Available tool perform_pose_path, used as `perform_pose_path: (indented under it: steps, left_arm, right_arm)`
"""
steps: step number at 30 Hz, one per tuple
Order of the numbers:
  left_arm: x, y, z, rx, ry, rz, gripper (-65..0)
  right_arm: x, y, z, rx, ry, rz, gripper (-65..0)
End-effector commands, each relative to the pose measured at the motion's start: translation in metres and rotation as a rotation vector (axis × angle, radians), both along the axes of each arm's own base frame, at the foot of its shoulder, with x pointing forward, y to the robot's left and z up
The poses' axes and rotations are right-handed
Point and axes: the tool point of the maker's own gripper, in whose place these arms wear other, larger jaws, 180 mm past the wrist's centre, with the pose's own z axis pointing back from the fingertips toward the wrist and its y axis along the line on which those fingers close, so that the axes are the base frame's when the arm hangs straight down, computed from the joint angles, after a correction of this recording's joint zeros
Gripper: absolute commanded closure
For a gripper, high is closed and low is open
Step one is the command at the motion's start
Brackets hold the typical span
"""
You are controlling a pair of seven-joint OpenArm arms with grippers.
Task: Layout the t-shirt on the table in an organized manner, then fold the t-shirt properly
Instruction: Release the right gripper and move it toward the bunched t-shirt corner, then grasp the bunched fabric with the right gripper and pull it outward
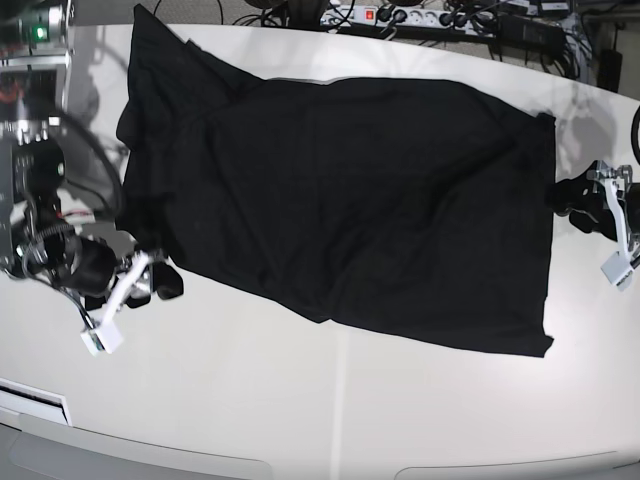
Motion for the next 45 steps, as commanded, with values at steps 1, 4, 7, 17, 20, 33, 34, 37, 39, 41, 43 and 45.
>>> perform_pose_path:
  steps: [1,4,7,17,20,33,34,37,39,41,43,45]
  left_arm:
    - [0.009,0.004,0.014,0.0,-0.041,0.004,-40.7]
    - [0.009,-0.001,0.011,-0.015,-0.039,0.004,-40.7]
    - [0.009,-0.006,0.009,-0.029,-0.039,0.004,-40.7]
    - [0.009,-0.008,0.01,-0.039,-0.04,0.004,-40.7]
    - [0.01,-0.008,0.01,-0.04,-0.041,0.004,-40.7]
    - [0.01,-0.009,0.011,-0.045,-0.046,0.006,-40.7]
    - [0.011,-0.009,0.011,-0.047,-0.048,0.006,-40.7]
    - [0.011,-0.009,0.011,-0.047,-0.051,0.007,-40.7]
    - [0.011,-0.009,0.011,-0.048,-0.051,0.007,-40.7]
    - [0.011,-0.009,0.011,-0.049,-0.052,0.007,-40.7]
    - [0.011,-0.009,0.011,-0.049,-0.052,0.007,-40.7]
    - [0.012,-0.009,0.012,-0.048,-0.054,0.008,-40.7]
  right_arm:
    - [0.016,-0.002,0.01,0.028,-0.026,-0.007,-37.5]
    - [0.022,0.007,-0.011,0.101,0.075,0.003,-37.5]
    - [0.023,0.016,-0.028,0.18,0.162,0.0,-37.5]
    - [0.003,0.034,-0.057,0.268,0.28,0.009,-28.4]
    - [0.0,0.04,-0.06,0.273,0.293,0.018,-28.4]
    - [0.028,0.042,0.01,0.306,0.159,0.112,0.0]
    - [0.027,0.044,0.02,0.294,0.142,0.145,0.0]
    - [0.012,0.051,0.048,0.236,0.066,0.243,0.0]
    - [-0.006,0.059,0.06,0.178,0.01,0.305,0.0]
    - [-0.029,0.071,0.071,0.134,-0.053,0.363,0.0]
    - [-0.057,0.085,0.085,0.095,-0.127,0.424,0.0]
    - [-0.086,0.097,0.099,0.042,-0.193,0.478,0.0]
